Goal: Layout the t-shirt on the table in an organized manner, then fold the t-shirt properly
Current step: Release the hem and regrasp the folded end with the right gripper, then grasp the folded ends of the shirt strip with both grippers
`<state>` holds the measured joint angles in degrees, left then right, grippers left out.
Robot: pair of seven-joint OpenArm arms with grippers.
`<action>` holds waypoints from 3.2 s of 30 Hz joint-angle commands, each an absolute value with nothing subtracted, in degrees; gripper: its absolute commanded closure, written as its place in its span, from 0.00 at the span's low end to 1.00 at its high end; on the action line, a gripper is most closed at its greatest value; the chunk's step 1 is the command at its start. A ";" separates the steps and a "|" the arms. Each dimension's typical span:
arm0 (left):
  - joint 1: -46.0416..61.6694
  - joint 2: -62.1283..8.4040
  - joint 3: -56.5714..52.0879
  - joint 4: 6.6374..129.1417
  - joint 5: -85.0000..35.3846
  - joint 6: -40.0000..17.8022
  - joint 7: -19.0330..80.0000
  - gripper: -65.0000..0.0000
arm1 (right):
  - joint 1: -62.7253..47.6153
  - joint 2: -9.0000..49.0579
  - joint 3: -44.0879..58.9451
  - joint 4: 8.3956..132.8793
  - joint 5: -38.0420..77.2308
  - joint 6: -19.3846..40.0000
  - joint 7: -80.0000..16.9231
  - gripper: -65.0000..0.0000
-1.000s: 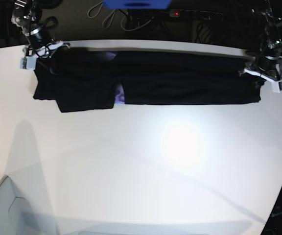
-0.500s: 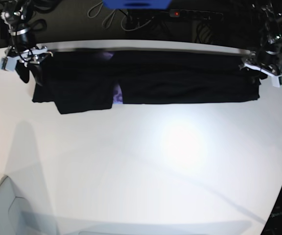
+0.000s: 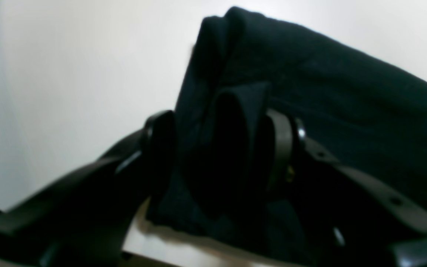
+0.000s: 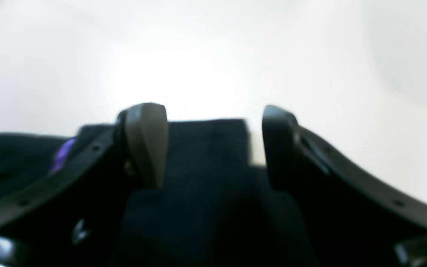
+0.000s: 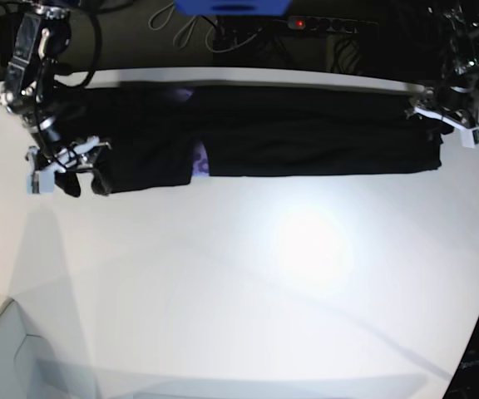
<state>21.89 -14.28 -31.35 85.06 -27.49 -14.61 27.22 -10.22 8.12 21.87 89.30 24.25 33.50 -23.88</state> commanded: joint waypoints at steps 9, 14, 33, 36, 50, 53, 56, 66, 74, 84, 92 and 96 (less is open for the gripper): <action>21.93 -15.08 -31.69 85.76 -28.00 -14.55 26.15 0.49 | -2.51 10.15 21.05 80.66 16.84 34.33 -25.80 0.37; 21.67 -15.08 -31.60 85.67 -28.00 -14.29 26.07 0.49 | -3.74 10.15 17.80 80.22 16.84 34.33 -25.71 0.37; 20.26 -14.99 -31.69 81.45 -28.09 -14.46 26.07 0.49 | -4.18 8.84 18.24 85.41 16.75 34.33 -25.71 1.00; 20.35 -14.99 -31.69 81.45 -28.09 -14.46 26.07 0.49 | -6.99 6.64 21.32 91.38 16.75 34.33 -25.80 1.00; 20.53 -14.99 -31.69 81.98 -28.09 -14.46 26.07 0.49 | -19.56 0.84 28.18 98.95 16.75 34.33 -25.36 1.00; 20.62 -15.08 -31.69 81.98 -28.09 -14.46 26.07 0.41 | -19.12 1.19 28.26 94.99 16.75 34.33 -25.27 1.00; 20.70 -15.08 -31.69 81.98 -28.09 -14.55 26.07 0.23 | -18.07 1.27 28.18 93.41 16.75 34.33 -25.27 1.00; 21.23 -14.99 -36.26 83.74 -28.18 -14.64 26.07 0.03 | -17.63 1.27 28.18 93.32 16.66 34.33 -25.27 0.81; 19.03 -15.16 -36.97 83.56 -28.18 -14.64 26.07 0.03 | -17.63 1.01 27.82 93.32 16.66 34.33 -25.27 0.75; 16.04 -15.34 -31.96 79.69 -27.65 -14.64 26.07 0.03 | -17.63 0.92 27.82 93.32 16.66 34.33 -25.27 0.75; 16.75 -15.08 -31.43 78.73 -27.65 -14.64 26.07 0.18 | -17.63 1.10 28.09 93.49 16.66 34.33 -25.27 0.75; 16.57 -15.08 -31.43 78.73 -27.65 -14.64 26.07 0.58 | -17.54 1.19 28.09 93.58 16.66 34.33 -25.27 0.75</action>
<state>16.43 -14.59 -31.38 78.46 -27.70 -14.61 24.62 -17.82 0.62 27.75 92.36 15.81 34.26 -26.76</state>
